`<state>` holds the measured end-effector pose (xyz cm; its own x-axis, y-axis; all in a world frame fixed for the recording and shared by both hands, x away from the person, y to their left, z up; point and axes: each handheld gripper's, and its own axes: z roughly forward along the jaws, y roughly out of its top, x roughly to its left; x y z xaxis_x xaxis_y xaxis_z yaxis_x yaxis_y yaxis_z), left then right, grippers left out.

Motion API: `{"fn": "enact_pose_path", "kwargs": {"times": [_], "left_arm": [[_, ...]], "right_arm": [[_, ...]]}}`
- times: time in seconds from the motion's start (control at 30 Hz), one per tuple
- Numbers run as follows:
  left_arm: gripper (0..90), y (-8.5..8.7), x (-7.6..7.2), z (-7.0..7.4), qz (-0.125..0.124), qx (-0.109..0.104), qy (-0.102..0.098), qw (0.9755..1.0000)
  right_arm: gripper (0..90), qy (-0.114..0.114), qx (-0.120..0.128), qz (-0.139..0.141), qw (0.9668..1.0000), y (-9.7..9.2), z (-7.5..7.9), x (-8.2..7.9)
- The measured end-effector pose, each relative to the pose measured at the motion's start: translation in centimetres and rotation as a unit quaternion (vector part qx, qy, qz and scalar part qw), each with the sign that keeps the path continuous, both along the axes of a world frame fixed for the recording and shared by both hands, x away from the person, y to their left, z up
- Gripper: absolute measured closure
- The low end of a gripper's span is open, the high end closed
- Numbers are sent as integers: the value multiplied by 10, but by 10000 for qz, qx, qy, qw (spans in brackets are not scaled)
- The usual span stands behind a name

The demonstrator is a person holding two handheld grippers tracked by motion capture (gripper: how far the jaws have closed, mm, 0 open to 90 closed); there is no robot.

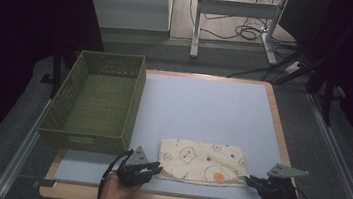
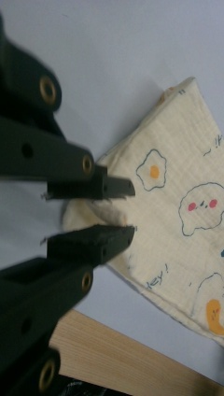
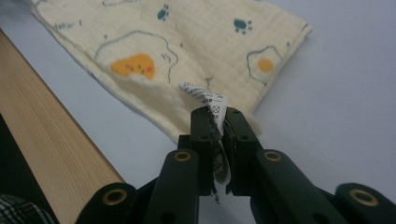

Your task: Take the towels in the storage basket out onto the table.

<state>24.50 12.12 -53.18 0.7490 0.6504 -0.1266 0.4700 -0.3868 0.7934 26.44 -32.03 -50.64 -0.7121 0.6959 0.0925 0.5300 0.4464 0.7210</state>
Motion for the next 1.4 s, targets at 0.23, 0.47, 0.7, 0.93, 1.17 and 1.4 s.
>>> {"fn": "enact_pose_path", "kwargs": {"times": [0.23, 0.47, 0.7, 0.93, 1.17, 1.4], "left_arm": [[506, 13, 1, 12, 248, -158, -32, 9996], [421, 0, 17, 19, 308, 102, -61, 9995], [384, -20, 44, 21, 339, 238, -73, 9991], [349, -28, 66, 18, 554, 419, -108, 9975], [414, -26, 81, 15, 774, 518, -105, 9956], [417, -29, 84, 7, 759, 574, -58, 9954]], "right_arm": [[713, -66, 139, -105, 9998, -12, 11, -6], [652, -299, 79, -190, 9993, -14, 29, -1], [636, -411, 112, -260, 9988, -15, 40, 12], [631, -264, 162, -348, 9989, -7, 34, 38], [645, -136, 175, -403, 9989, 11, 19, 78], [872, -11, -465, -352, 9983, 30, -3, 93]]}}
